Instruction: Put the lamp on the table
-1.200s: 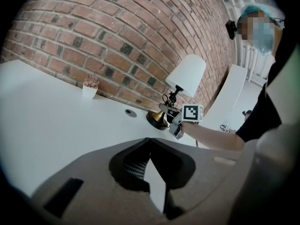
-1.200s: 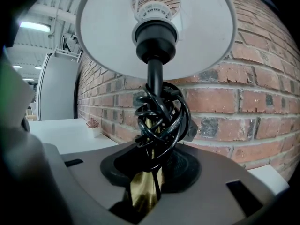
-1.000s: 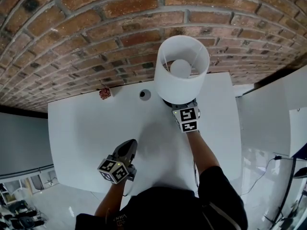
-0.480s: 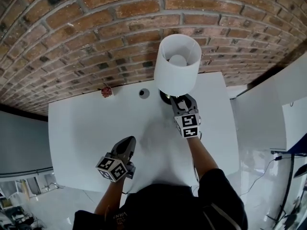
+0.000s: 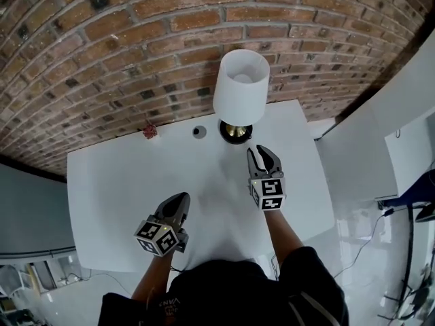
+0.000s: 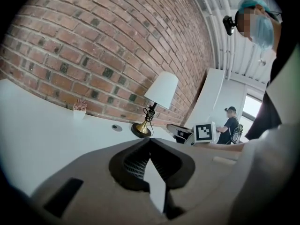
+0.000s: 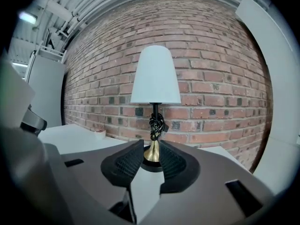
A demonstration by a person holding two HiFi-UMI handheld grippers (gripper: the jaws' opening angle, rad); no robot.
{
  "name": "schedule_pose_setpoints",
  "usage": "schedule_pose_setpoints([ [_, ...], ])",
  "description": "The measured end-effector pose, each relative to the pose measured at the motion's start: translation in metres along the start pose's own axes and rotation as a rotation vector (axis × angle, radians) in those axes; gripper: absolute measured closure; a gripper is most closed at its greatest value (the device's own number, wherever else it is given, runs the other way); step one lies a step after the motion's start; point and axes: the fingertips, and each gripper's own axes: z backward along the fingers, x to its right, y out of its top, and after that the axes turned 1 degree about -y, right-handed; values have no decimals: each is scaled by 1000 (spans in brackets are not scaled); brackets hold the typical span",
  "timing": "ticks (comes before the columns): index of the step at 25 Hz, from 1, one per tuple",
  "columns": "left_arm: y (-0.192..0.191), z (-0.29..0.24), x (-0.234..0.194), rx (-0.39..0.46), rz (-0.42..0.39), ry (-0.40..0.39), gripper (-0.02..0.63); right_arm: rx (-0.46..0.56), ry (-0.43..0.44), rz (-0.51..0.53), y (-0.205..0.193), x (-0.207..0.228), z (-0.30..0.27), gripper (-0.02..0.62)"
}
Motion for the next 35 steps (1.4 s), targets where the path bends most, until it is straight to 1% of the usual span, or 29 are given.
schedule_pose_setpoints([
  [2, 1, 5, 5, 0, -21, -19, 604, 8, -16, -7, 0, -5, 18, 518],
  [5, 3, 14, 11, 3, -53, -45, 604, 17, -40, -30, 2, -16, 44, 593],
  [10, 3, 32, 20, -3, -72, -96, 604, 30, -55, -103, 10, -39, 83, 594],
  [18, 6, 65, 30, 8, -133, -170, 604, 83, -83, -168, 24, -76, 141, 595],
  [21, 4, 79, 33, 11, -150, -190, 604, 80, -85, -174, 24, -96, 160, 595],
  [27, -4, 110, 35, 3, -162, -221, 604, 66, -72, -150, 20, -138, 188, 595],
  [35, -19, 148, 39, -5, -193, -251, 604, 64, -74, -168, 12, -184, 222, 595],
])
